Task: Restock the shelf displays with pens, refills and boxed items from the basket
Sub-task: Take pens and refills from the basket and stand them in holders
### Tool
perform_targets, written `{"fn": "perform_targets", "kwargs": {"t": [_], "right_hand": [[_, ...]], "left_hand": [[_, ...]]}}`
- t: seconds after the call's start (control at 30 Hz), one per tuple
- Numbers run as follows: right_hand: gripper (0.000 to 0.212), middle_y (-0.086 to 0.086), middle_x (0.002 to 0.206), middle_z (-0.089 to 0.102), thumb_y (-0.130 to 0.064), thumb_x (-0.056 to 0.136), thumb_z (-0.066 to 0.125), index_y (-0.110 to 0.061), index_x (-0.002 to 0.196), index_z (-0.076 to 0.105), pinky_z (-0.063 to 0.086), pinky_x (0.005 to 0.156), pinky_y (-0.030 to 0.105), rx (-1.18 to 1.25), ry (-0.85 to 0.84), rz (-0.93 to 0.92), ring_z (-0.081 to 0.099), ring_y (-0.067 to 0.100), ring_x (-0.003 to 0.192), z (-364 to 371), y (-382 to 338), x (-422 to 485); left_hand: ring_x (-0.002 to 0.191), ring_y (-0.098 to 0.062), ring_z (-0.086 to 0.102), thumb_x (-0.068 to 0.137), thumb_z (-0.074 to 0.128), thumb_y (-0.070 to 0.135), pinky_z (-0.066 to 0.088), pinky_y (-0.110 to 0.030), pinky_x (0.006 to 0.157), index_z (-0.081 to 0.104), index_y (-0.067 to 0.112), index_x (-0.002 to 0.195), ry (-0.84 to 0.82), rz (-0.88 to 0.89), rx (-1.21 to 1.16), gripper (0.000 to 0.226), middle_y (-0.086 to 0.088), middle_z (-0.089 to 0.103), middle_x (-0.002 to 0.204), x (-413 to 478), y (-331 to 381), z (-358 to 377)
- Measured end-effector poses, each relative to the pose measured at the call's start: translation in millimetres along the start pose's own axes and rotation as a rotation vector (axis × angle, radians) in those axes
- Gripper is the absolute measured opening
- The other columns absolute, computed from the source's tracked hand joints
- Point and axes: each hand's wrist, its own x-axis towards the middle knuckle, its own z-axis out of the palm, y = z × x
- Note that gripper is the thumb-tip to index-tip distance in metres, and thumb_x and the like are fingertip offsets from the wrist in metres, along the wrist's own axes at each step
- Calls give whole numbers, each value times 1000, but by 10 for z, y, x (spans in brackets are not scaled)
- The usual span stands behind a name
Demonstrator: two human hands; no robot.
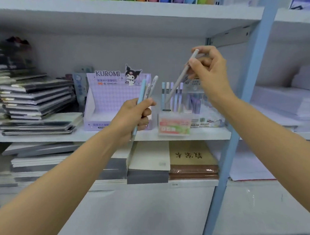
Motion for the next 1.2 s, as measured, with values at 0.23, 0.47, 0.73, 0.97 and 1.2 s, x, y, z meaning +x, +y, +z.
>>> {"fn": "perform_targets", "kwargs": {"t": [0.23, 0.47, 0.73, 0.97, 1.2], "right_hand": [[6, 9, 78, 64, -2, 94, 56, -5, 99, 56, 57, 66, 33, -183, -45, 70, 66, 19, 68, 104, 455, 210], [10, 17, 83, 68, -1, 92, 59, 2, 101, 60, 59, 73, 40, -339, -199, 62, 69, 27, 74, 280, 729, 268], [12, 13, 78, 65, -4, 93, 61, -3, 104, 59, 59, 78, 45, -371, -294, 73, 70, 27, 75, 227, 807, 384], [11, 2, 86, 66, -15, 87, 69, -9, 96, 68, 53, 81, 43, -577, -265, -68, 63, 21, 79, 402, 784, 449], [23, 3, 99, 65, -31, 95, 59, -16, 108, 71, 53, 81, 37, -495, -223, 56, 60, 17, 89, 371, 689, 407]], "left_hand": [[49, -10, 44, 102, 48, 23, 36, -20, 40, 61, 8, 102, -41, 22, -23, 20, 2, 53, 64, 274, -24, 22], [53, -15, 59, 103, 44, 27, 52, -26, 51, 64, 8, 104, -31, 71, 2, 27, -5, 66, 69, 489, -107, -21], [60, -19, 65, 103, 43, 32, 56, -27, 59, 66, 13, 106, -56, 89, 30, 29, -6, 70, 73, 611, -216, -61], [56, -18, 63, 101, 46, 35, 53, -25, 54, 67, 14, 108, -65, 104, 39, 30, -4, 67, 69, 618, -218, -81], [55, -17, 62, 101, 47, 35, 54, -26, 54, 68, 15, 106, -86, 112, 60, 30, -3, 66, 68, 571, -169, -99]]}}
